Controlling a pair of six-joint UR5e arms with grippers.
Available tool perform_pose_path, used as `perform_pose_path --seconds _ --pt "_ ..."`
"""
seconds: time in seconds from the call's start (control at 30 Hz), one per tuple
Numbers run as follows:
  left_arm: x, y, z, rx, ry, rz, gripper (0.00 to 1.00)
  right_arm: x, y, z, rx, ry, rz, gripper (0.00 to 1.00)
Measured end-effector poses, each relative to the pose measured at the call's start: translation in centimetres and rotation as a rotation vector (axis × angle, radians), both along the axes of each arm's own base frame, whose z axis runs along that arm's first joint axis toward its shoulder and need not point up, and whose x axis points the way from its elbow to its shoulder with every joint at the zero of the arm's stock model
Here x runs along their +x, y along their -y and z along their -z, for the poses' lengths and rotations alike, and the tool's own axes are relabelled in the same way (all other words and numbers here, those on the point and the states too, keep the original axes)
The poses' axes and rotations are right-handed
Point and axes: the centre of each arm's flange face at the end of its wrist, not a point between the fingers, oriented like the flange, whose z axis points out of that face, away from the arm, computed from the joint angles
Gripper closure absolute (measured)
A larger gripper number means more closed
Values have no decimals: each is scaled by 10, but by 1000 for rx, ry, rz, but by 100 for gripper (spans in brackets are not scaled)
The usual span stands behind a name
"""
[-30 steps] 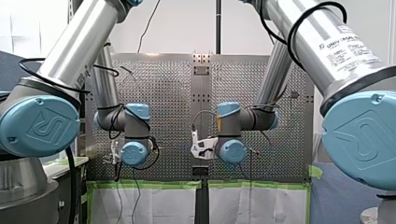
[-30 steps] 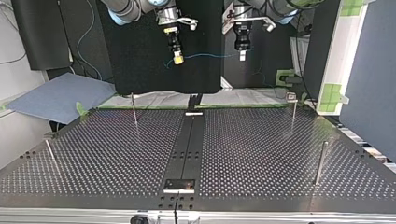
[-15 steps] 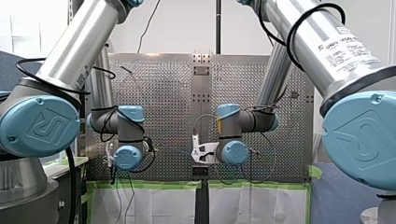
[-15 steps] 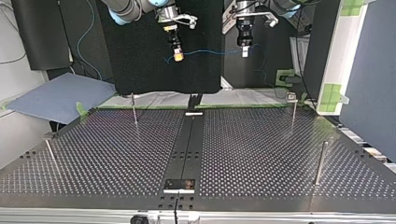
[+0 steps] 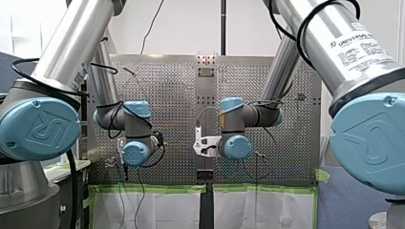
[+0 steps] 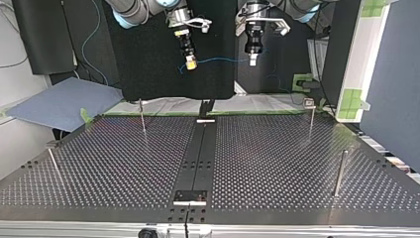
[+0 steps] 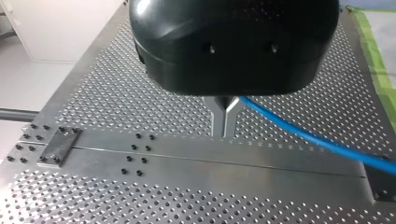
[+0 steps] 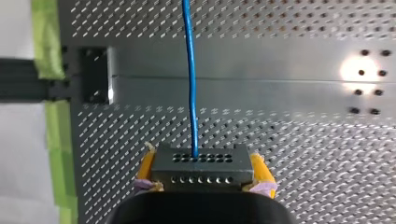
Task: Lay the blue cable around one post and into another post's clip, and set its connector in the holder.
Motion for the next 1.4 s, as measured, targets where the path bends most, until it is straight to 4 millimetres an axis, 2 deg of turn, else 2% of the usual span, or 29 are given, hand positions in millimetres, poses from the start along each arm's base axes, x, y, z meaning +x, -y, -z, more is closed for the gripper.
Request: perform_pose_path --seconds 0.23,0.6,0.87,1.23,1.4 --pt "6 -2 -20 -45 34 -15 99 3 2 -33 -28 52 -6 100" --pt "21 3 -60 -104 124 -22 99 -3 4 -79 -12 133 11 100" --pt "32 4 -94 -143 172 -33 99 -2 6 -125 -64 197 9 100" --pt "48 -14 -131 -118 205 -131 99 8 16 -204 -130 266 9 100" --pt "55 -28 -148 -117 217 -156 99 11 20 -224 -139 277 15 100"
